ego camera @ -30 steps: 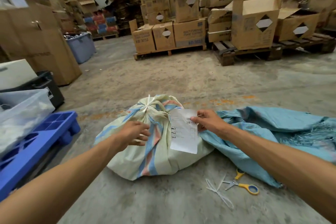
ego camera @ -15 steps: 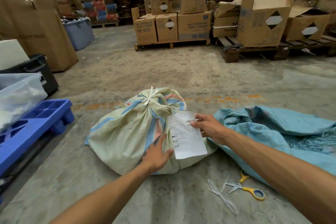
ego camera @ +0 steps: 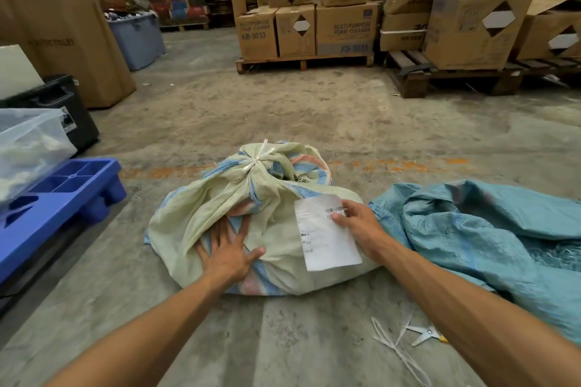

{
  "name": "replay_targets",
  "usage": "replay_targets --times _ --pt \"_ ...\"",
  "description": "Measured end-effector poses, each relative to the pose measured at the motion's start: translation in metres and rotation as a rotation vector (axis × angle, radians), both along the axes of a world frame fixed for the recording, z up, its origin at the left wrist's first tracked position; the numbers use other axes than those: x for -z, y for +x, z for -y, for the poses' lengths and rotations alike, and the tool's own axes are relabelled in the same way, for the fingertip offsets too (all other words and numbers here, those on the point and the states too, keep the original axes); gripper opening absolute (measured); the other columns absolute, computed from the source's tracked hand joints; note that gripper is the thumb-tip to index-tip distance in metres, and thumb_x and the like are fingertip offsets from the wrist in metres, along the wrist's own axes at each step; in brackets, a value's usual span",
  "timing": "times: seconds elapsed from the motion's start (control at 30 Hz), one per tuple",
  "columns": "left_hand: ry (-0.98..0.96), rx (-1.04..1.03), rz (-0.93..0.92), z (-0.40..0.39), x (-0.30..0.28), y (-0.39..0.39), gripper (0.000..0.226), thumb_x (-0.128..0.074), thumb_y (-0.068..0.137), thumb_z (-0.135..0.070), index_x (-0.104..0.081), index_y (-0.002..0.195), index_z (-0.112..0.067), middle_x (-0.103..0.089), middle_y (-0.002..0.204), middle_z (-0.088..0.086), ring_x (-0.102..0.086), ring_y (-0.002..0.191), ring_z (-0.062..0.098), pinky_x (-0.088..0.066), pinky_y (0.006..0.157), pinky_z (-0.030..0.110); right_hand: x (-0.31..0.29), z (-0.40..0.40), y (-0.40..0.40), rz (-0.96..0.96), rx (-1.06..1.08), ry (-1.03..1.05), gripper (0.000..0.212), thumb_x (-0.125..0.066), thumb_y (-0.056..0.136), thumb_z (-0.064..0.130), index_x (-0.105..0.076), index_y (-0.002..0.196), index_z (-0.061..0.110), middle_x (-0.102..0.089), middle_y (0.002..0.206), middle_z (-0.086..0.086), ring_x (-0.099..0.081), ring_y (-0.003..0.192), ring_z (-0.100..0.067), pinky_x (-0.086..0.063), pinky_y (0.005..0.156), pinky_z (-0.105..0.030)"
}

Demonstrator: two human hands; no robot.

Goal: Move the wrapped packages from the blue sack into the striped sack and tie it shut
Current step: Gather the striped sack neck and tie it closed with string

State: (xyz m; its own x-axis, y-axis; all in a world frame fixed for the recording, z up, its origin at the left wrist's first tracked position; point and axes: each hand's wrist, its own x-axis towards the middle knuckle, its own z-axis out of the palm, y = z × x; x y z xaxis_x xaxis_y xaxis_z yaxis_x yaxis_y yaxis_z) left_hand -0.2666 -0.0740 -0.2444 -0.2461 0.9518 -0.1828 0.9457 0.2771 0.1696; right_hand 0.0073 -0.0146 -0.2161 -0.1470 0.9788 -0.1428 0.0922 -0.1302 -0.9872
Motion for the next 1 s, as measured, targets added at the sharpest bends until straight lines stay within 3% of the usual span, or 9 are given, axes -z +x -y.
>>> replay_targets --times 0.13,0.27,0.4,0.5,0.63,0.77,0.87,1.0 --pt "0.063 0.037 -0.092 -0.005 -0.006 -0.006 0.086 -0.031 0.088 -0.076 0.017 0.151 -0.043 0.014 0.163 0.003 0.011 0.150 0.029 0.002 0.113 0.063 -0.011 -0.011 -0.002 -0.053 0.084 0.006 0.025 -0.061 0.091 -0.001 -0.068 0.112 0.011 -0.073 0.100 -0.010 -0.069 0.094 -0.030 -0.055 0.091 -0.050" --pt "0.058 0.061 -0.210 -0.008 -0.018 -0.024 0.079 -0.035 0.088 -0.074 0.000 0.152 -0.046 -0.009 0.160 0.005 -0.012 0.144 0.033 -0.015 0.111 0.056 -0.033 0.000 -0.020 -0.018 -0.008 0.108 0.024 -0.063 0.086 -0.003 -0.073 0.096 0.017 -0.073 0.102 -0.015 -0.070 0.095 -0.031 -0.055 0.091 -0.049" --pt "0.003 0.052 -0.261 -0.010 -0.015 -0.034 0.083 -0.035 0.083 -0.079 -0.001 0.152 -0.047 -0.013 0.159 0.005 -0.014 0.142 0.032 -0.017 0.110 0.052 -0.042 0.030 -0.053 0.004 -0.203 0.204 0.011 -0.064 0.090 0.003 -0.071 0.093 0.011 -0.073 0.088 -0.006 -0.067 0.079 -0.011 -0.056 0.077 -0.030" --pt "0.053 0.099 -0.305 -0.011 -0.013 -0.039 0.080 -0.036 0.087 -0.073 0.002 0.152 -0.046 -0.015 0.157 0.003 -0.017 0.140 0.031 -0.019 0.107 0.048 -0.018 0.042 -0.087 0.022 -0.299 0.137 0.009 -0.065 0.090 0.007 -0.070 0.096 0.011 -0.070 0.088 -0.003 -0.065 0.079 -0.012 -0.054 0.074 -0.028" --pt "0.158 0.195 -0.337 -0.013 -0.012 -0.043 0.079 -0.042 0.088 -0.065 -0.002 0.153 -0.042 -0.019 0.155 -0.001 -0.021 0.137 0.028 -0.024 0.104 0.045 0.012 0.034 -0.113 0.090 -0.160 0.078 0.020 -0.057 0.093 0.006 -0.066 0.107 0.018 -0.068 0.093 -0.001 -0.065 0.085 -0.015 -0.056 0.081 -0.034" --pt "0.206 0.270 -0.358 -0.014 -0.007 -0.059 0.102 -0.046 0.075 -0.081 0.009 0.152 -0.043 -0.011 0.160 -0.004 -0.013 0.144 0.024 -0.021 0.108 0.043 0.027 0.010 -0.115 0.246 -0.018 0.171 0.020 -0.055 0.094 0.008 -0.065 0.111 0.011 -0.065 0.099 0.000 -0.060 0.090 -0.015 -0.048 0.074 -0.023" --pt "0.229 0.313 -0.375 -0.014 -0.004 -0.069 0.105 -0.041 0.073 -0.086 0.018 0.149 -0.044 -0.006 0.162 -0.004 -0.007 0.146 0.023 -0.018 0.110 0.043 0.039 -0.001 -0.115 0.349 0.083 0.183 0.026 -0.058 0.094 0.012 -0.064 0.119 0.011 -0.064 0.103 0.000 -0.056 0.093 -0.014 -0.039 0.076 -0.021" --pt "0.247 0.396 -0.383 -0.018 -0.003 -0.075 0.106 -0.043 0.069 -0.088 0.022 0.146 -0.052 0.000 0.164 0.000 -0.002 0.148 0.028 -0.014 0.112 0.051 0.050 -0.006 -0.124 0.336 0.151 0.193 0.029 -0.067 0.090 0.019 -0.063 0.118 0.010 -0.059 0.096 0.005 -0.053 0.088 -0.012 -0.037 0.074 -0.022"
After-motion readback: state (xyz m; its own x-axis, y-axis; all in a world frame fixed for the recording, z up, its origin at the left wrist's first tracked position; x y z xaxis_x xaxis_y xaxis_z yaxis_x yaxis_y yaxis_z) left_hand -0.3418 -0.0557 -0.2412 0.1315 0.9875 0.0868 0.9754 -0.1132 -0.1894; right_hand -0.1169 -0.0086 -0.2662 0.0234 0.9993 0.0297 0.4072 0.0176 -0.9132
